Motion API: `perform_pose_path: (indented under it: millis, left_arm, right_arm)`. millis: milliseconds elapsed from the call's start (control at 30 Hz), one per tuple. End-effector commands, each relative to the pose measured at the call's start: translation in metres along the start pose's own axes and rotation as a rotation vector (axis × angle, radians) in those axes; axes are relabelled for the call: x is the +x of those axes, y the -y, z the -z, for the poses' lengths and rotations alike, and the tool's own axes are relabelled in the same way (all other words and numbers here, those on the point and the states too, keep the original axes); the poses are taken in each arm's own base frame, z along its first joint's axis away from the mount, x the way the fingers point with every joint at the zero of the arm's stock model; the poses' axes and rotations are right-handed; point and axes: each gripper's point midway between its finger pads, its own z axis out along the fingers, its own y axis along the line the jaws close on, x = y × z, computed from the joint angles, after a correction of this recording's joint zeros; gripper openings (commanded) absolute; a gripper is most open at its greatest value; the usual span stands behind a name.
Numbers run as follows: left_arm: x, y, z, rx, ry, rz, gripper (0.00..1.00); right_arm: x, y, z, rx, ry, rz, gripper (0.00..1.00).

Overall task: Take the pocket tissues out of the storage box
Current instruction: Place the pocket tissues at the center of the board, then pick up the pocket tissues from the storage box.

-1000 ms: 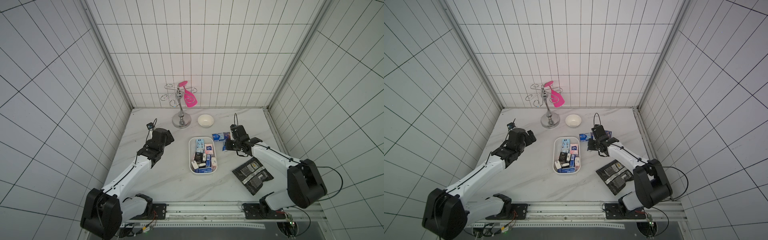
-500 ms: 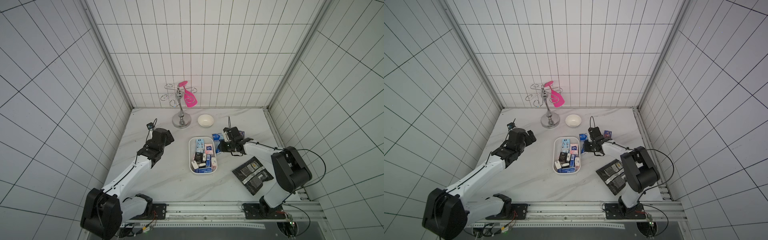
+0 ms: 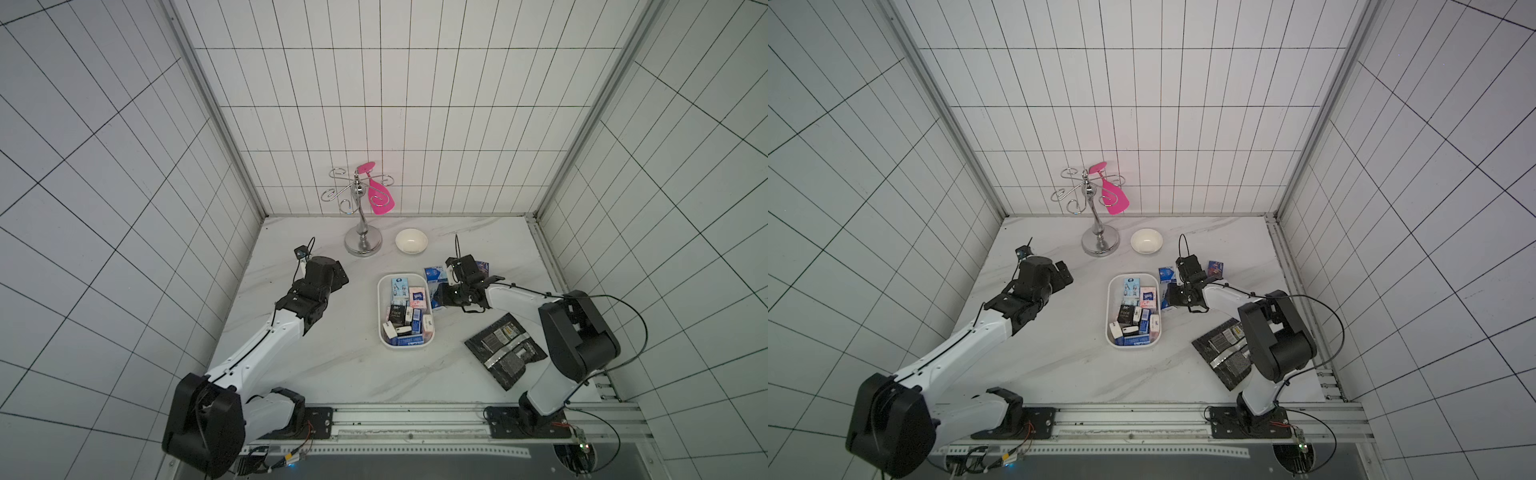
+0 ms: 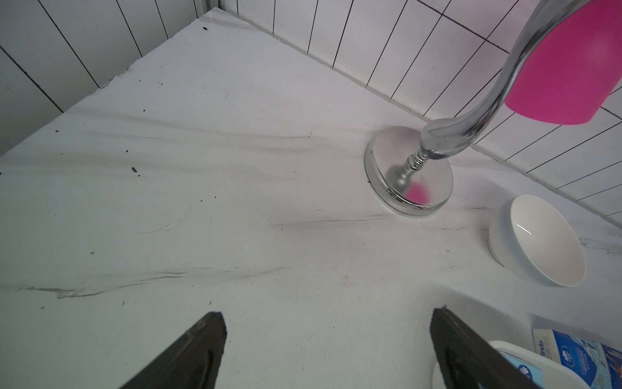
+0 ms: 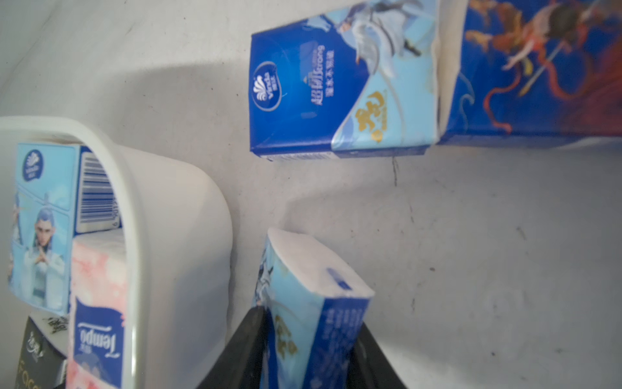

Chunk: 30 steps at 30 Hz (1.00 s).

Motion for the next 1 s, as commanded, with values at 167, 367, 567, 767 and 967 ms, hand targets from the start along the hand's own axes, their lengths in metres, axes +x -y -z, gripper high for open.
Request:
perform_pose_path:
  millis: [167,367,567,767,967]
  left_arm:
    - [-0.018,0.006,0.009,0.021,0.055,0.006,0.98]
    - [-0.020,0.007,0.011,0.027,0.059,0.002,0.99]
    - [-0.023,0.011,0.013,0.043,0.062,0.000,0.99]
    - [-0.022,0.014,0.011,0.054,0.049,-0.007,0.98]
    - [-0.021,0.013,0.010,0.045,0.049,-0.010,0.98]
  right_arm:
    - [-0.009,0.014,0.016,0.104,0.000,0.020,0.47]
    - [-0.016,0.011,0.032,0.125,0.022,0.047,0.50]
    - [-0.017,-0.002,0.054,0.143,0.042,0.097,0.53]
    - [-0.008,-0.054,0.084,0.079,0.078,0.229,0.54]
    - [0.021,-0.124,0.098,-0.056,0.073,0.411,0.57]
